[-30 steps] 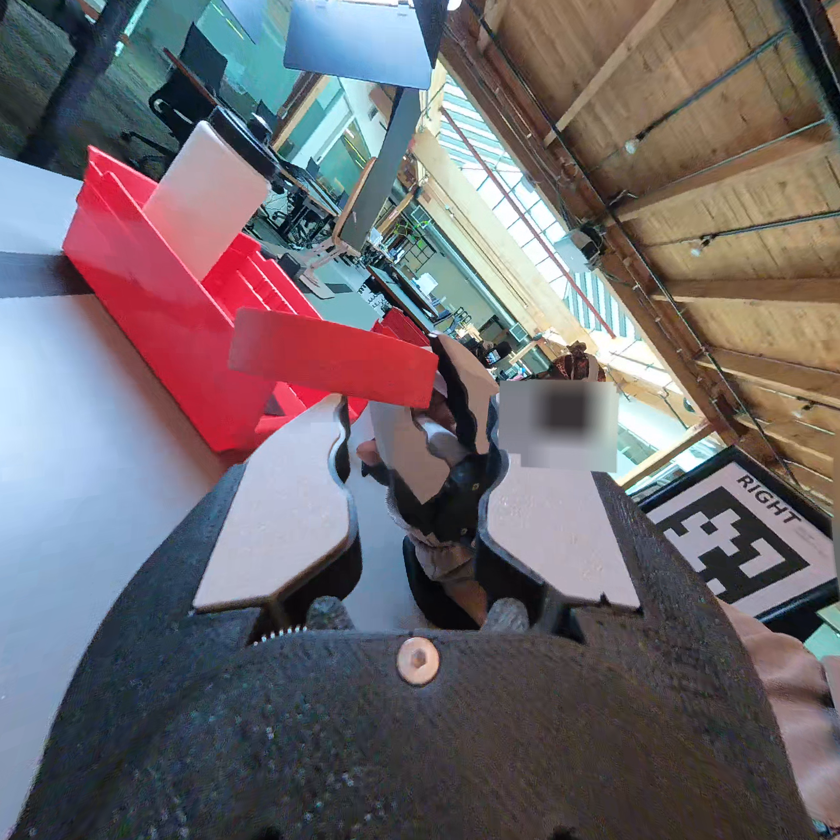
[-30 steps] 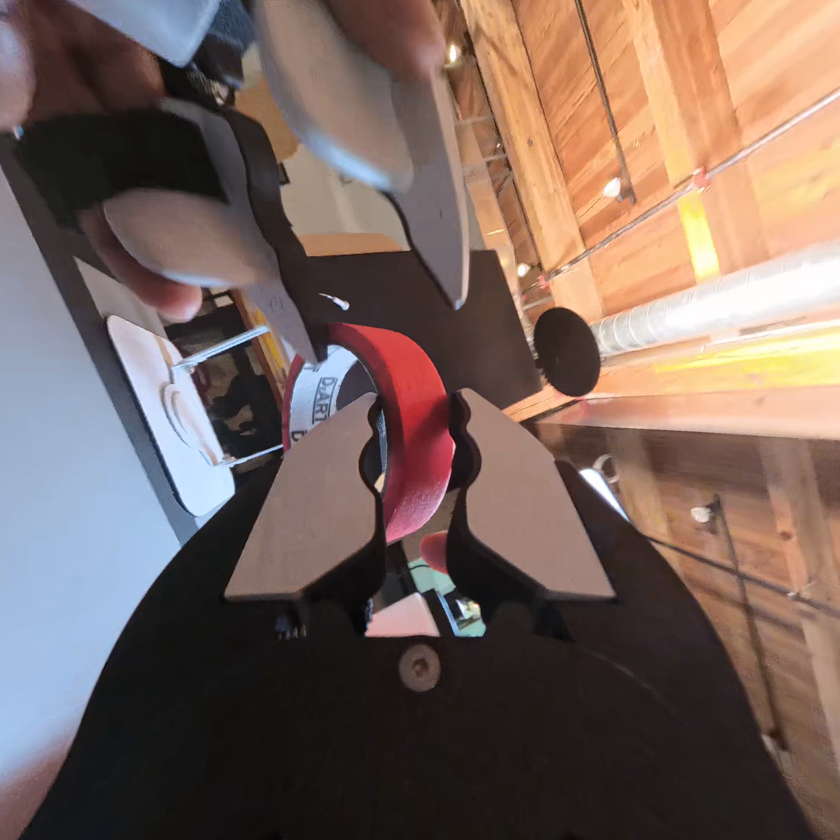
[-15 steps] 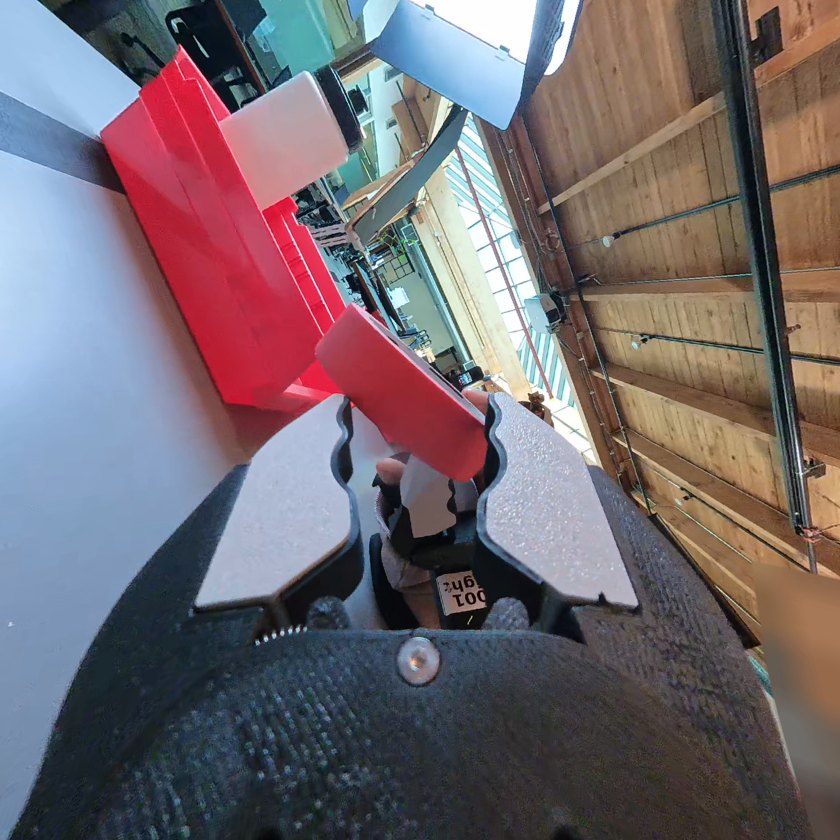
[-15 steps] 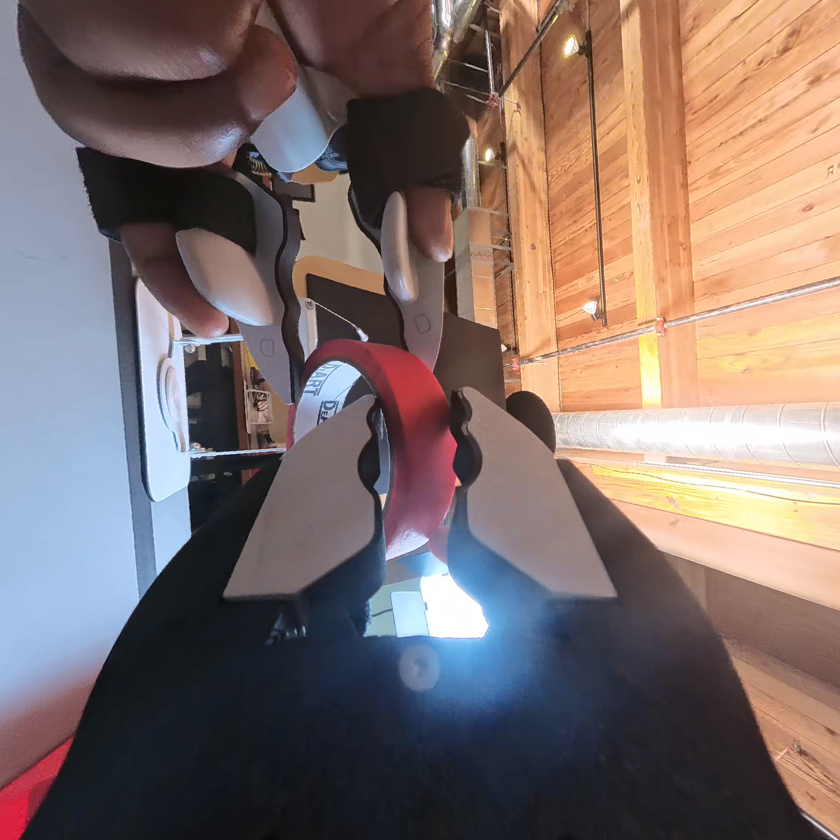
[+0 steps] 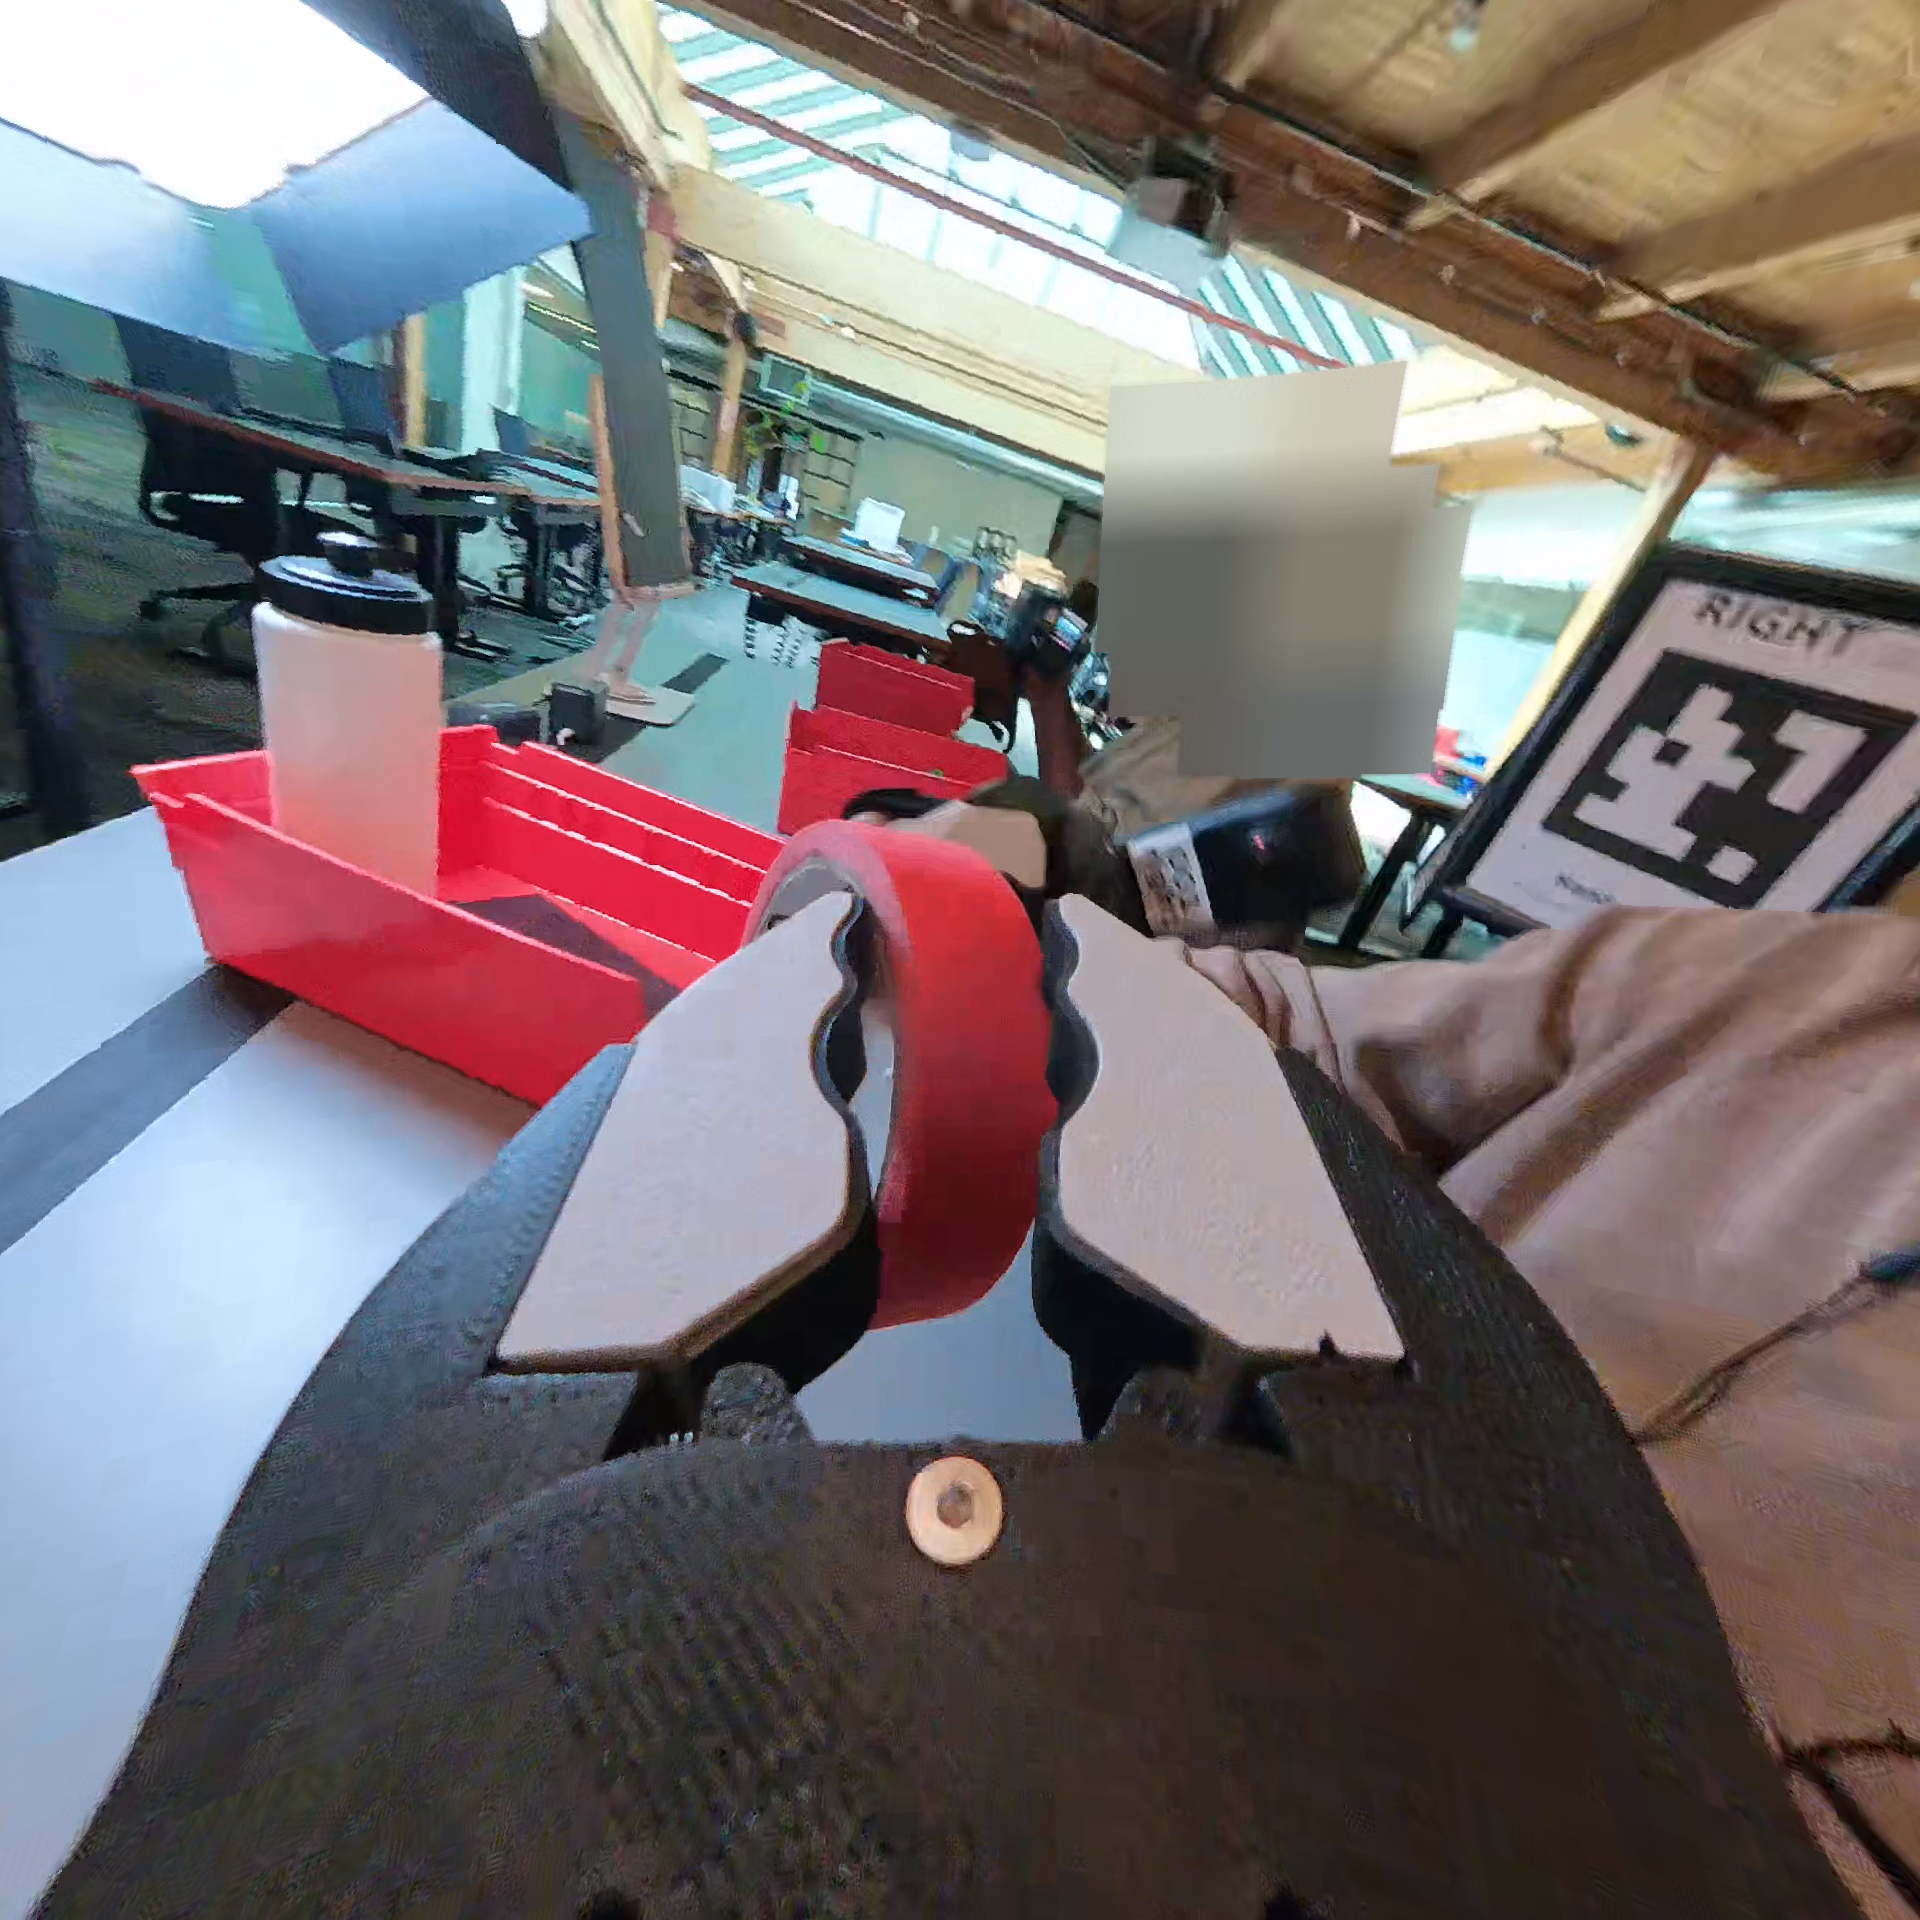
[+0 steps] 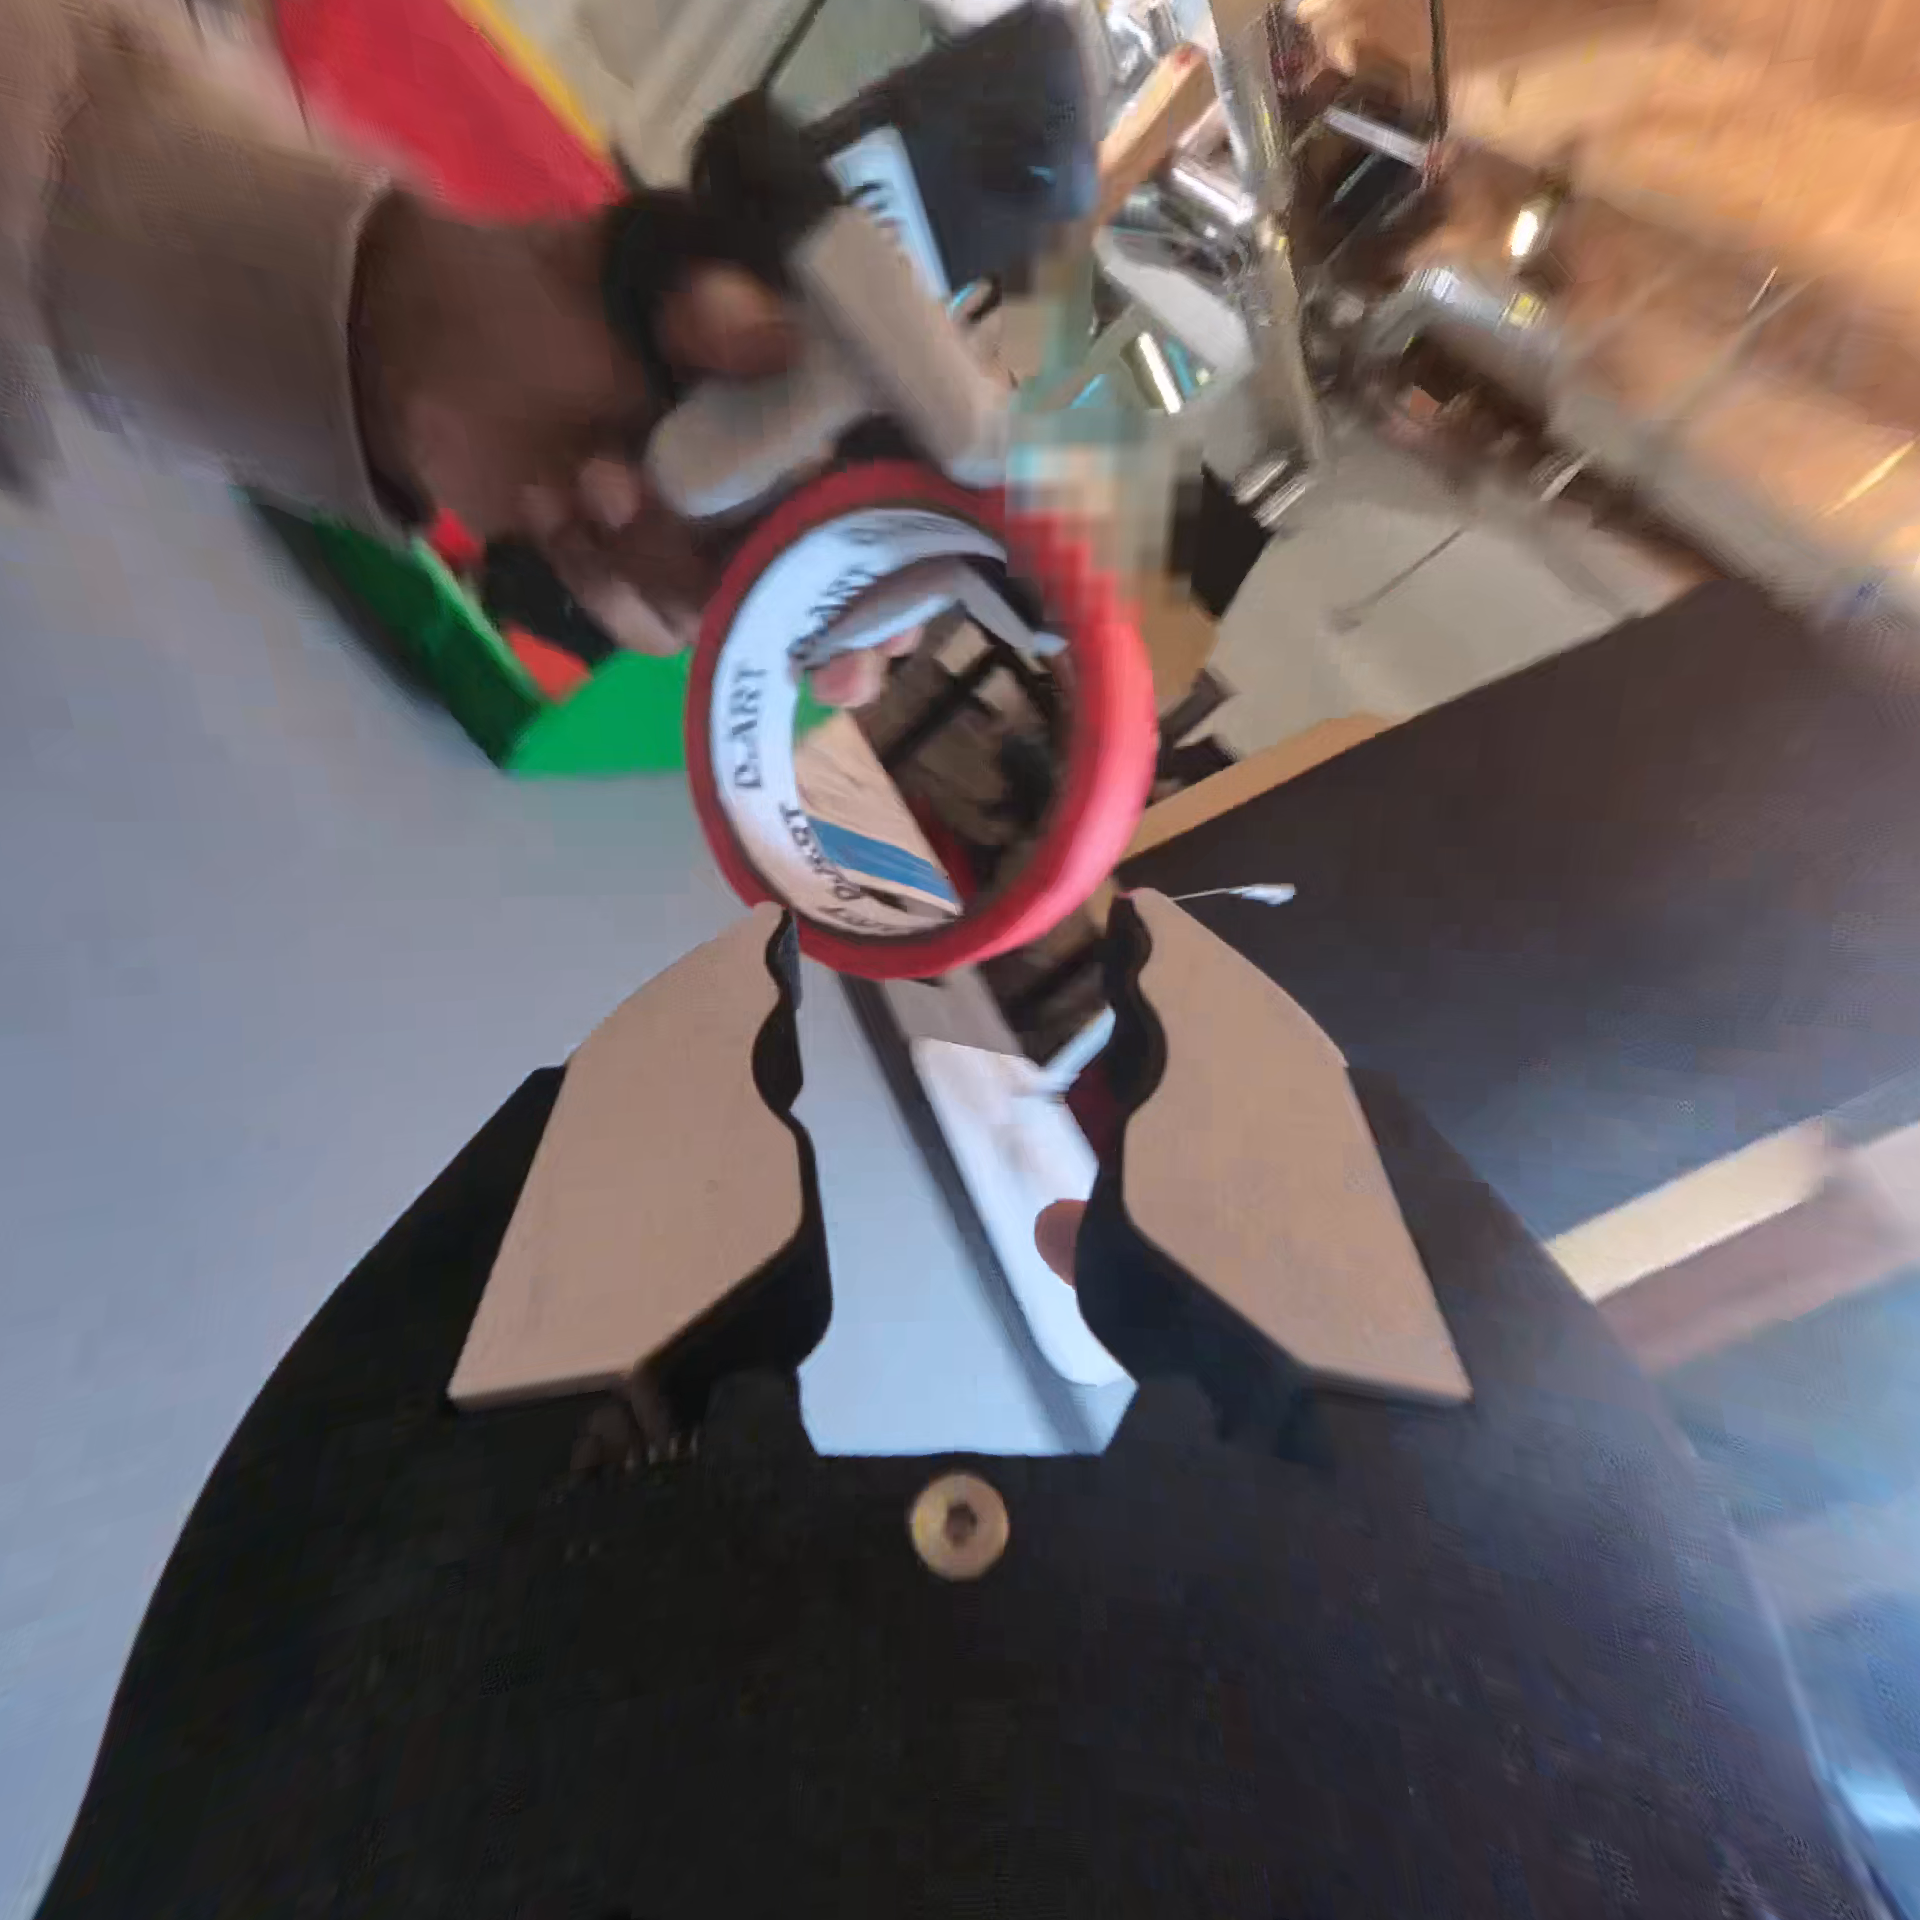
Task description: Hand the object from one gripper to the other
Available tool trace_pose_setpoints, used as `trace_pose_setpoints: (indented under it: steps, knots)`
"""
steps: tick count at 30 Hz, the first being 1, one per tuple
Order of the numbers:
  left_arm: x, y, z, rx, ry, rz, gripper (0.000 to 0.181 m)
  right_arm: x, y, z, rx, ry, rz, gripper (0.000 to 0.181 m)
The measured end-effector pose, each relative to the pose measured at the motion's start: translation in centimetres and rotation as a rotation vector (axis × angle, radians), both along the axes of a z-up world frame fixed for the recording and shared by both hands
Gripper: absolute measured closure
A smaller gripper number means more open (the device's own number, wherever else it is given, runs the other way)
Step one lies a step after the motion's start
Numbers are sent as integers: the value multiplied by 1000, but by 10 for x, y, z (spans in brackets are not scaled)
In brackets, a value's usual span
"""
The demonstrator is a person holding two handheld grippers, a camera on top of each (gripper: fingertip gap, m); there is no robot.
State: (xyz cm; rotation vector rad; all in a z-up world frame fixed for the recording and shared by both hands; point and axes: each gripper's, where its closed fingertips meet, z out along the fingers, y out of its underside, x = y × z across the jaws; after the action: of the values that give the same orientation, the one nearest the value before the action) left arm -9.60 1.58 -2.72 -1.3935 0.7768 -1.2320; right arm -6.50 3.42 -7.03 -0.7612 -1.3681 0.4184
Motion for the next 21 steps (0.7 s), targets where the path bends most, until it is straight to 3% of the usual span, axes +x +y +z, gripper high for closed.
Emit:
trace_pose_setpoints:
  steps: [3, 7, 8, 11, 14, 16, 19, 21]
  knots:
    - [13, -48, 11, 165, 75, -184, 151, 11, -15, 20, -503, 72, 276, 115]
    - [29, -85, 20, 218, 32, -367, 150, 14, -52, 20, -848, 40, 633, 98]
    - [30, -88, 21, 213, 13, -391, 150, 14, -61, 21, -887, 22, 695, 102]
    - [27, -77, 11, 197, 30, -367, 151, 20, -79, 26, -868, 19, 799, 148]
    - [18, -55, 11, 132, -31, -288, 153, 13, -66, 20, -756, -22, 628, 152]
    - [5, -17, 9, 93, -38, -54, 146, 8, -39, 18, -657, -16, 404, 152]
    - [-12, 20, -10, 8, 62, 208, 144, 13, -2, 21, -361, 34, 97, 152]
    - [-10, 22, -8, -67, 1, 190, 141, 18, 14, 25, -106, 52, -76, 152]
